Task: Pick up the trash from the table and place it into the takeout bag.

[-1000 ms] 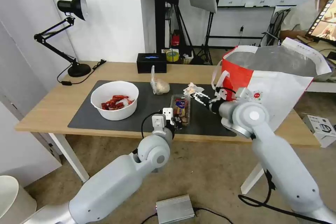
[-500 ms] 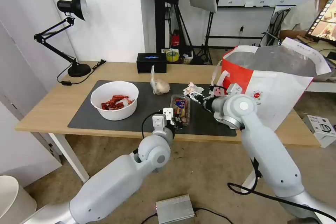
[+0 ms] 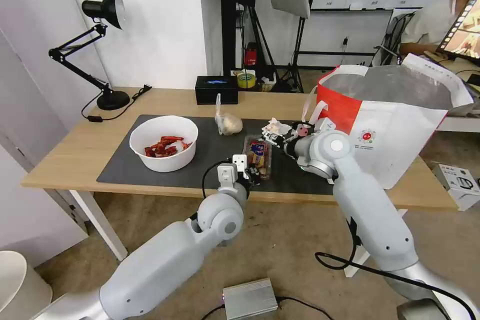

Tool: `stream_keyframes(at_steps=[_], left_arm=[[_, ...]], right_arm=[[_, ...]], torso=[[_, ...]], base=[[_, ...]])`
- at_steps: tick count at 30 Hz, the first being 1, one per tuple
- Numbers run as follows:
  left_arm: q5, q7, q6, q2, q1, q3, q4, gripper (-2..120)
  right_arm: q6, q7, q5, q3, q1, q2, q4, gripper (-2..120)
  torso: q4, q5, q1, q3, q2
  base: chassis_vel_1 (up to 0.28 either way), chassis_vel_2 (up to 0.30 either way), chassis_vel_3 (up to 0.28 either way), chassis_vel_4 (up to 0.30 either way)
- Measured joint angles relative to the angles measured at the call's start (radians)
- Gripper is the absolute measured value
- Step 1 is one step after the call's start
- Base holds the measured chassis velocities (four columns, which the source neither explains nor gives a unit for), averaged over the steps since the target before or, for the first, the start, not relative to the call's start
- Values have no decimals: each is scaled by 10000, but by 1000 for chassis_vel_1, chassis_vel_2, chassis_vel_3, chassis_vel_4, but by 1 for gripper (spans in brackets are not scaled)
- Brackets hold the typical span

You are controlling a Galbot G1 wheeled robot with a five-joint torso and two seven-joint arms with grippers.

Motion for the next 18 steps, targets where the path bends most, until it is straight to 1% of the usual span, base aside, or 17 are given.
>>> stream_keyframes(at_steps=[7,18], left_arm=[[-6,-20,0,6,-3,0,-32,0],[-3,-28,-1,5,93,-32,-70,0]], right_arm=[[-33,136,5,-46,130,255,-187,100],[-92,545,17,-121,290,376,-363,100]], torso=[[0,-1,0,0,0],[0,0,0,0,1]], base=[[0,0,0,0],[0,0,0,0]])
